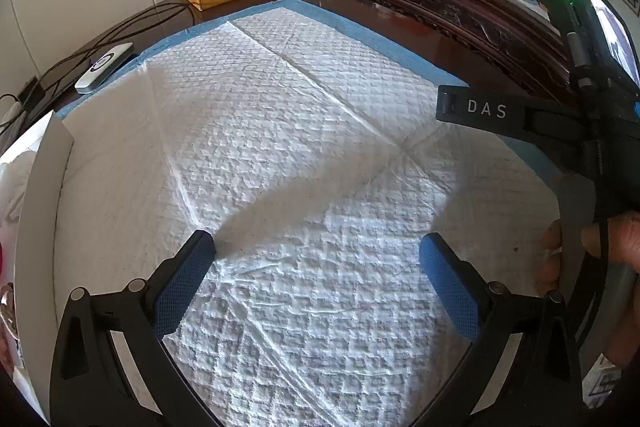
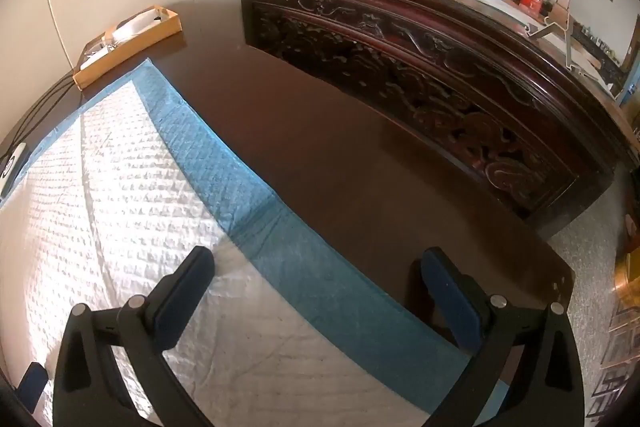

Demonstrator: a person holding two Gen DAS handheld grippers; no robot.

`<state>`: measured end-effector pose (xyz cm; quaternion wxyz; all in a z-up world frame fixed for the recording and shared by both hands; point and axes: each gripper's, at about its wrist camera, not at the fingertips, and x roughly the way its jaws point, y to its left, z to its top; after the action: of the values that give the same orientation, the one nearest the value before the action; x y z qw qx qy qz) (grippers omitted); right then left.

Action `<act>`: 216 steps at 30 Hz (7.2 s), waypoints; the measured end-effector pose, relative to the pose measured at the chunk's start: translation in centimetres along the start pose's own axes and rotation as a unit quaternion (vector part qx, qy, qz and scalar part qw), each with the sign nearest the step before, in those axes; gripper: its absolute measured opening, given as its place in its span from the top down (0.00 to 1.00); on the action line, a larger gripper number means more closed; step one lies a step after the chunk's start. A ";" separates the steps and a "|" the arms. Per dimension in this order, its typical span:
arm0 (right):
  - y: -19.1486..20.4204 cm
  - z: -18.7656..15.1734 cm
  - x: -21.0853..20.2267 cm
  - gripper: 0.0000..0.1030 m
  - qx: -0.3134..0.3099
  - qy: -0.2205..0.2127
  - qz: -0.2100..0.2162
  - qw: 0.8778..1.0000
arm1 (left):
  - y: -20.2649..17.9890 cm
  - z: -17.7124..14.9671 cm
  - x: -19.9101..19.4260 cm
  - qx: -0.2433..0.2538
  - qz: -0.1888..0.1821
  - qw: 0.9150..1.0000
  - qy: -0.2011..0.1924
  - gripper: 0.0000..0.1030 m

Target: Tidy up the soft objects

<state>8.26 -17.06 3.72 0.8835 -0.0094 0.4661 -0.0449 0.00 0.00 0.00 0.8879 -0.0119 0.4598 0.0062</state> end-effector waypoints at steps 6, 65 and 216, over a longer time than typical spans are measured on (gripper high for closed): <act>-0.1 0.0 0.0 0.00 0.001 0.004 0.002 1.000 | 0.0 0.0 0.0 -0.001 -0.001 1.000 -0.001 0.00; 0.0 0.1 0.0 0.00 0.000 0.005 0.000 1.000 | 0.0 0.1 0.0 -0.001 -0.001 1.000 0.000 0.00; 15.9 -1.7 -5.2 0.39 -0.303 0.072 0.353 0.882 | 11.9 -3.8 -7.0 -0.158 0.062 0.983 0.065 0.39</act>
<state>5.06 -0.68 6.10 0.7590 -0.1085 0.4914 0.4131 -7.44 11.76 3.34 0.8409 -0.1237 0.5098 0.1330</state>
